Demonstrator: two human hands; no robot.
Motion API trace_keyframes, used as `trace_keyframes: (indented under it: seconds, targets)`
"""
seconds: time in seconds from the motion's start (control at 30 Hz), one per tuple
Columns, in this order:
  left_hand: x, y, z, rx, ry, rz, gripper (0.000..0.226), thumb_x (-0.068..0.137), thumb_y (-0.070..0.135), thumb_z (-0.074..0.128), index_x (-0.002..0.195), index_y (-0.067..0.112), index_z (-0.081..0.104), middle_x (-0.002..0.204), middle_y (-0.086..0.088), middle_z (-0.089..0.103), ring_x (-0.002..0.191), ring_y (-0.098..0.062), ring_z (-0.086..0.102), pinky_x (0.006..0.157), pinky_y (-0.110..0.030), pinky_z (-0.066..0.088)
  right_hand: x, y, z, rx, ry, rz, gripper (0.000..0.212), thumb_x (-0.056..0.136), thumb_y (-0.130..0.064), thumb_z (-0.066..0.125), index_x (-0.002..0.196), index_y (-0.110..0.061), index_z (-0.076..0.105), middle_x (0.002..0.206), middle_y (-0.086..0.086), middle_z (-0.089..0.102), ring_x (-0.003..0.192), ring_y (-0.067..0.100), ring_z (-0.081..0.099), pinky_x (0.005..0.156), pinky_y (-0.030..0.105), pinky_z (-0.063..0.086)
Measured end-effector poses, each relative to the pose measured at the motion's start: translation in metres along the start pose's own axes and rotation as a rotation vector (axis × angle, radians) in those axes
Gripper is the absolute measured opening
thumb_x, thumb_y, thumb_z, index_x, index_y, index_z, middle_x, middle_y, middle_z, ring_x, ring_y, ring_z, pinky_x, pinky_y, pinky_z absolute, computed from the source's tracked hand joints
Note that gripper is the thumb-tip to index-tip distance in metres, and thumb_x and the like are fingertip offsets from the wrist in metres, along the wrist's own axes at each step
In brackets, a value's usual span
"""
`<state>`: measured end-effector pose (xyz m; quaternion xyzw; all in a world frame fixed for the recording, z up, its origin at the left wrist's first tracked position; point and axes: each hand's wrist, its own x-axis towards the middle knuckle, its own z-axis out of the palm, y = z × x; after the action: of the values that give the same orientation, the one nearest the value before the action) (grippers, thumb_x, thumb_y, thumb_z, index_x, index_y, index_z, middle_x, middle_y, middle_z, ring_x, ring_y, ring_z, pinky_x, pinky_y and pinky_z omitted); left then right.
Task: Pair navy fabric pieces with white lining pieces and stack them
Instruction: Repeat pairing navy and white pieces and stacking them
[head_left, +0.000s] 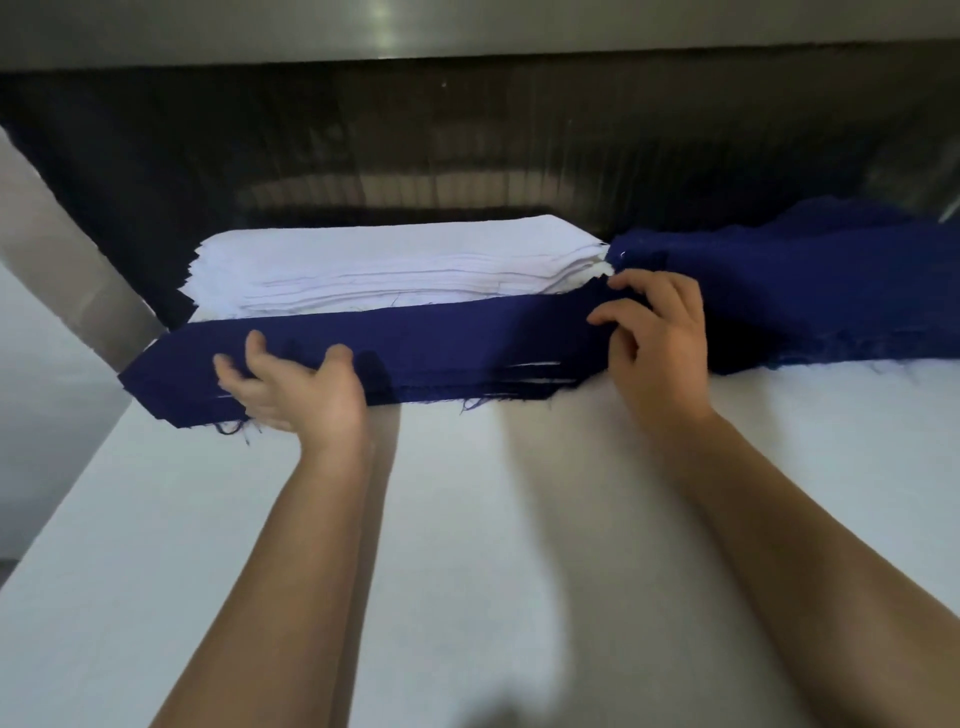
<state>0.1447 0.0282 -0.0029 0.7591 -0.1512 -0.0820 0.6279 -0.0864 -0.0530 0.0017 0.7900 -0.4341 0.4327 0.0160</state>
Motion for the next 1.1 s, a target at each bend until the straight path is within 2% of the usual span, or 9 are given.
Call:
trace_keyframes:
  seconds: [0.23, 0.33, 0.43, 0.57, 0.67, 0.73, 0.87, 0.97, 1.1]
  targets:
    - [-0.036, 0.014, 0.021, -0.02, -0.145, 0.068, 0.068, 0.086, 0.01, 0.058, 0.147, 0.016, 0.028, 0.158, 0.003, 0.007, 0.142, -0.02, 0.019, 0.117, -0.044, 0.02, 0.008, 0.028, -0.032, -0.122, -0.068, 0.084, 0.031, 0.087, 0.0, 0.05, 0.114, -0.006, 0.064, 0.126, 0.012, 0.057, 0.12, 0.034, 0.046, 0.098, 0.039, 0.028]
    - [-0.05, 0.022, 0.031, -0.025, -0.261, 0.131, 0.065, 0.088, 0.007, 0.057, 0.146, 0.016, 0.031, 0.157, 0.002, 0.01, 0.141, -0.016, 0.02, 0.117, -0.043, 0.02, 0.021, 0.035, -0.043, -0.203, -0.26, 0.156, 0.038, 0.091, -0.011, 0.052, 0.128, -0.016, 0.053, 0.136, 0.005, 0.049, 0.127, 0.026, 0.038, 0.102, 0.036, 0.023]
    - [-0.063, 0.028, 0.042, 0.06, -0.342, 0.204, 0.063, 0.087, 0.007, 0.059, 0.144, 0.02, 0.034, 0.156, 0.002, 0.014, 0.141, -0.016, 0.02, 0.116, -0.043, 0.018, 0.044, 0.039, -0.055, -0.204, -0.418, 0.169, 0.046, 0.088, -0.009, 0.056, 0.133, -0.017, 0.05, 0.137, 0.006, 0.049, 0.125, 0.027, 0.042, 0.101, 0.038, 0.031]
    - [-0.074, 0.038, 0.055, 0.032, -0.477, 0.206, 0.058, 0.089, 0.009, 0.058, 0.142, 0.021, 0.036, 0.146, 0.005, 0.028, 0.136, -0.013, 0.027, 0.115, -0.039, 0.023, 0.066, 0.042, -0.067, -0.165, -0.508, 0.198, 0.032, 0.089, -0.011, 0.059, 0.121, -0.013, 0.061, 0.12, 0.007, 0.062, 0.101, 0.019, 0.056, 0.087, 0.029, 0.04]
    - [-0.085, 0.049, 0.072, -0.052, -0.623, 0.176, 0.048, 0.091, 0.007, 0.058, 0.135, 0.018, 0.045, 0.133, 0.007, 0.043, 0.127, -0.008, 0.039, 0.108, -0.025, 0.032, 0.07, 0.045, -0.069, -0.129, -0.491, 0.232, 0.02, 0.093, -0.013, 0.054, 0.105, -0.013, 0.069, 0.104, 0.007, 0.068, 0.081, 0.011, 0.05, 0.075, 0.024, 0.036]
    - [-0.097, 0.056, 0.082, -0.089, -0.685, 0.185, 0.04, 0.091, 0.004, 0.057, 0.129, 0.014, 0.052, 0.123, 0.008, 0.051, 0.116, -0.003, 0.045, 0.102, -0.02, 0.037, 0.07, 0.046, -0.067, -0.129, -0.503, 0.257, 0.024, 0.095, -0.012, 0.05, 0.111, -0.014, 0.067, 0.109, 0.007, 0.066, 0.086, 0.012, 0.051, 0.077, 0.025, 0.038]
    - [-0.122, 0.069, 0.101, -0.138, -0.87, 0.213, 0.031, 0.091, 0.003, 0.056, 0.12, 0.016, 0.06, 0.109, 0.014, 0.059, 0.106, 0.001, 0.053, 0.093, -0.011, 0.041, 0.068, 0.048, -0.067, -0.154, -0.56, 0.246, 0.041, 0.092, 0.0, 0.046, 0.127, -0.018, 0.056, 0.13, 0.006, 0.054, 0.115, 0.023, 0.05, 0.087, 0.024, 0.035]
    - [-0.135, 0.07, 0.108, -0.148, -0.984, 0.267, 0.031, 0.091, 0.008, 0.057, 0.12, 0.021, 0.058, 0.11, 0.02, 0.058, 0.109, 0.005, 0.053, 0.092, -0.006, 0.039, 0.067, 0.054, -0.07, -0.141, -0.572, 0.226, 0.036, 0.092, -0.001, 0.05, 0.123, -0.016, 0.059, 0.126, 0.005, 0.057, 0.113, 0.021, 0.052, 0.084, 0.019, 0.031]
    - [-0.144, 0.065, 0.114, -0.126, -1.099, 0.311, 0.037, 0.092, 0.012, 0.059, 0.125, 0.025, 0.052, 0.116, 0.017, 0.057, 0.108, 0.015, 0.049, 0.083, 0.003, 0.033, 0.065, 0.058, -0.072, -0.054, -0.44, 0.278, 0.024, 0.092, -0.009, 0.055, 0.112, -0.012, 0.067, 0.114, 0.005, 0.065, 0.104, 0.019, 0.056, 0.081, 0.019, 0.033]
